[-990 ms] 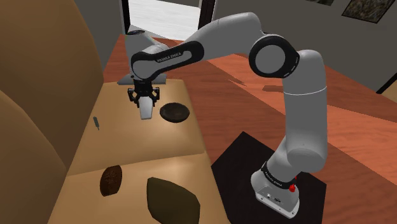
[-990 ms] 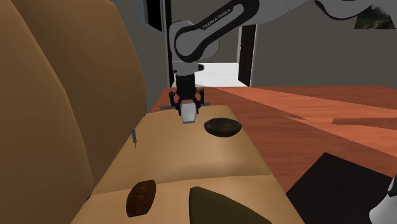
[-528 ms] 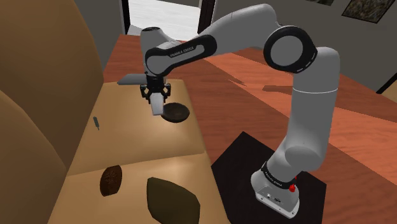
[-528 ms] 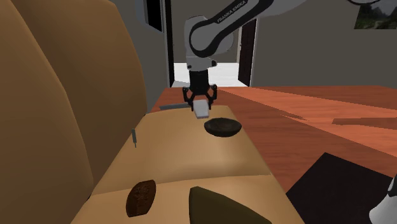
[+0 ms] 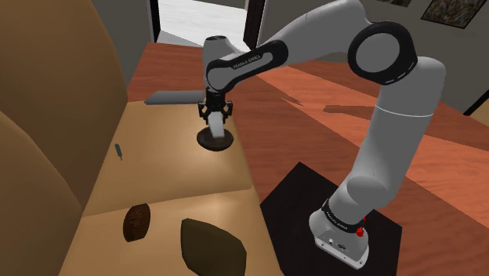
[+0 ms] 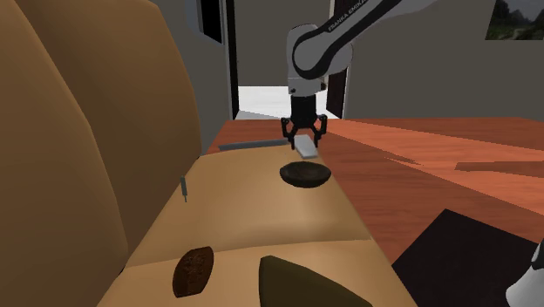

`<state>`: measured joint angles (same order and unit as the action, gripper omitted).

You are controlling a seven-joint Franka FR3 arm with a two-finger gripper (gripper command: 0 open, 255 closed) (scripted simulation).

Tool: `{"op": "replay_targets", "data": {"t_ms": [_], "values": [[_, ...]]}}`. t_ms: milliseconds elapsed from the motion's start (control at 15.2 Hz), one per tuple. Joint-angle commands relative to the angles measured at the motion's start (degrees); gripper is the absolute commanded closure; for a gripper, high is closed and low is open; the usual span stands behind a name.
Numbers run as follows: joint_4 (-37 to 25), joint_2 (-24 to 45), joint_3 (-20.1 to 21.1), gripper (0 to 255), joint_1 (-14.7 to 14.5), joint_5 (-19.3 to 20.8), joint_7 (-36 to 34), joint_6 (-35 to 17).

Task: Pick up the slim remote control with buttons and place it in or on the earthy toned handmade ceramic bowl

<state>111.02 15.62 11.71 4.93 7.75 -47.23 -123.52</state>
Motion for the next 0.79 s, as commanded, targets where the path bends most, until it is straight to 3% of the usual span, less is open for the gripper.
{"op": "replay_targets", "data": {"t_ms": [0,726], "values": [[1.5,-0.2,-0.3,255,0.6,0.0,0.7,-1.4],[3.6,4.9,-1.0,255,0.1,1.8,-0.7,-8.4]]}}
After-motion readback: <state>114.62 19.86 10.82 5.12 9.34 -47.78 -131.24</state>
